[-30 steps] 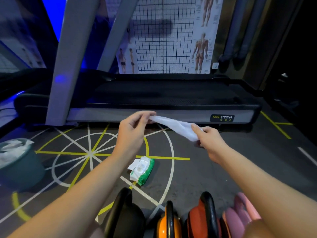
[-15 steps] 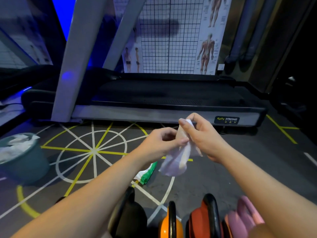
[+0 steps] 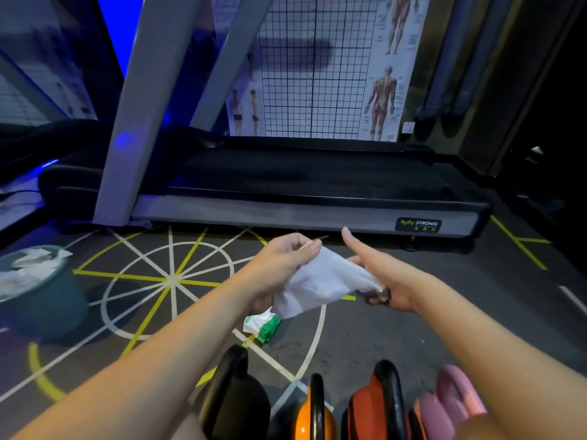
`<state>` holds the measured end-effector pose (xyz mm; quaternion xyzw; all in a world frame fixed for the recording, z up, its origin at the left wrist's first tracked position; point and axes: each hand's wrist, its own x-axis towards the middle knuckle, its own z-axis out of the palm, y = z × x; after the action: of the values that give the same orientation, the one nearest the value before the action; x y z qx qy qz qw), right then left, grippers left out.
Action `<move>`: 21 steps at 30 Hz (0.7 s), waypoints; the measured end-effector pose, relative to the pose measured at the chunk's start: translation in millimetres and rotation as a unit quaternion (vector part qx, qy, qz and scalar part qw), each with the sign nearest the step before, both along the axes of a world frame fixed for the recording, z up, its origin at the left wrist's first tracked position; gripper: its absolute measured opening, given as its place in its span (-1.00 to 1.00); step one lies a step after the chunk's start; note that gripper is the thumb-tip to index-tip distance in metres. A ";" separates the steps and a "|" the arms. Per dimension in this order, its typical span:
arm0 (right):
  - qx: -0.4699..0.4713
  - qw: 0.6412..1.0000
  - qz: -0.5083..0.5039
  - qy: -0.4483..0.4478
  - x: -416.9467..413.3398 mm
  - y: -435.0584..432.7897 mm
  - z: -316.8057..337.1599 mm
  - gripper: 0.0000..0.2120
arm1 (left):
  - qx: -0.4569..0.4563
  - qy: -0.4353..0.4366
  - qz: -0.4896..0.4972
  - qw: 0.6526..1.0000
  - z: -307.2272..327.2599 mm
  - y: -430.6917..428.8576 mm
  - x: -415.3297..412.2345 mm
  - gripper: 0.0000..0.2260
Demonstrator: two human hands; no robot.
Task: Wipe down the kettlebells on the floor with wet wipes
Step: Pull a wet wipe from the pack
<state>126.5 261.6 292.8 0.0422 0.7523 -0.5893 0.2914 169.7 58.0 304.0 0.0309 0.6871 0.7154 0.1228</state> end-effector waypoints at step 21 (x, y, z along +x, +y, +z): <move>-0.359 0.915 -0.175 0.058 16.2 -44.4 16.2 -0.72 | 0.034 0.059 0.197 0.978 0.0 -21.9 -9.8 -0.33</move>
<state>142.7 217.2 309.0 0.0311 0.4865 -0.8626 0.1351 159.9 36.1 304.1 -0.0591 0.6613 0.7452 -0.0624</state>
